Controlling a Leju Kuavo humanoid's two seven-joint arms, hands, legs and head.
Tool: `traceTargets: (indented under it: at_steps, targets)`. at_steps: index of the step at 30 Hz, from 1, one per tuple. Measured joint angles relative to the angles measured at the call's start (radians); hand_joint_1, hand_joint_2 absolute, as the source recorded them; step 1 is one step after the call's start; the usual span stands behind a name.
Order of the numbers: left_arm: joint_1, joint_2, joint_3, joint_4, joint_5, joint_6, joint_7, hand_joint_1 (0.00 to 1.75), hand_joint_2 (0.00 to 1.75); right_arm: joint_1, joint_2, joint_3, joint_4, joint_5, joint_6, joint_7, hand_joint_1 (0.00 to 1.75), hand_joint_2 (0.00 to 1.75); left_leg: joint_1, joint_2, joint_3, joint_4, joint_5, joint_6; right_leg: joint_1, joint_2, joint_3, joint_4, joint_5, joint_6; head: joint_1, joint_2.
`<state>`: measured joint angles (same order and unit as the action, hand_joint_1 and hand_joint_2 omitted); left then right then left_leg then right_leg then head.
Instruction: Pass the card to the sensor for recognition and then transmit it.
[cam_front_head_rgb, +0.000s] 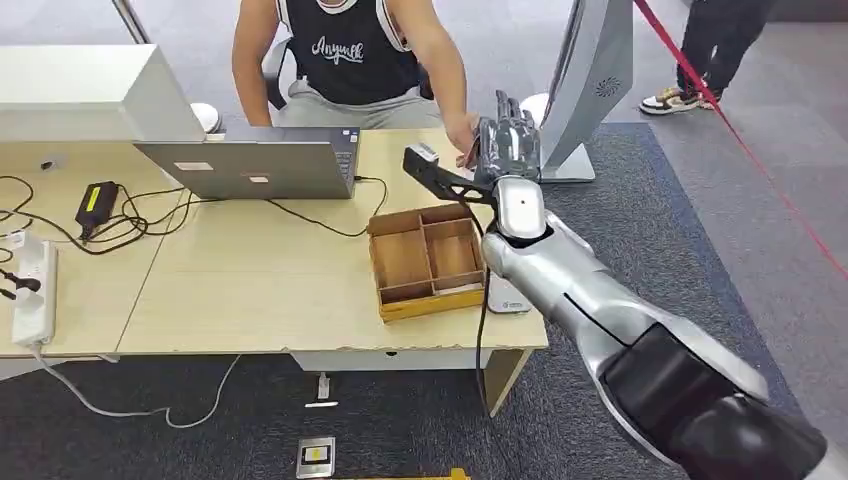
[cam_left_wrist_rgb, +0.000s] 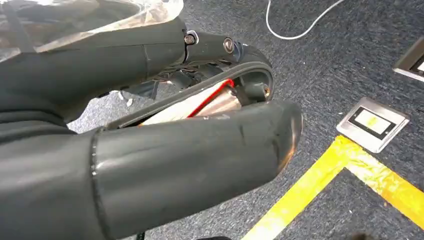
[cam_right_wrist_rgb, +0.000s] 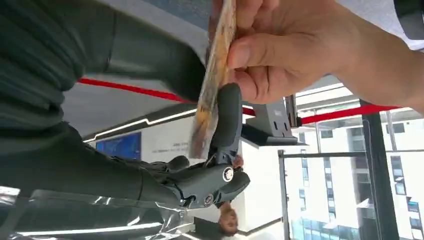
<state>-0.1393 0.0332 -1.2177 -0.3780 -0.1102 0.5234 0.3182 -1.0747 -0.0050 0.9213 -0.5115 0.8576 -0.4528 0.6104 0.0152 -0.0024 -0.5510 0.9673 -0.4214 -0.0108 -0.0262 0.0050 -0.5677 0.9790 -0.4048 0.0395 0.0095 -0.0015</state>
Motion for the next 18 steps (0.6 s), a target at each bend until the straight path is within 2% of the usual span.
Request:
traceTargets:
  at_steps: [1, 18]
  targets:
    - [0.000, 0.000, 0.000, 0.000, -0.001, 0.000, 0.003, 0.00, 0.00, 0.000, 0.000, 0.002, 0.002, 0.004, -0.001, 0.003, 0.00, 0.00, 0.000, 0.000, 0.000, 0.000, 0.000, 0.000, 0.000, 0.000, 0.000, 0.000, 0.000, 0.000, 0.000, 0.000]
    - [0.001, 0.000, 0.000, 0.000, -0.013, 0.000, 0.013, 0.00, 0.00, -0.001, -0.005, 0.025, 0.010, 0.016, -0.008, 0.032, 0.00, 0.00, 0.000, 0.000, 0.000, 0.000, 0.000, 0.000, 0.000, 0.000, 0.000, 0.000, 0.000, 0.000, 0.000, 0.000]
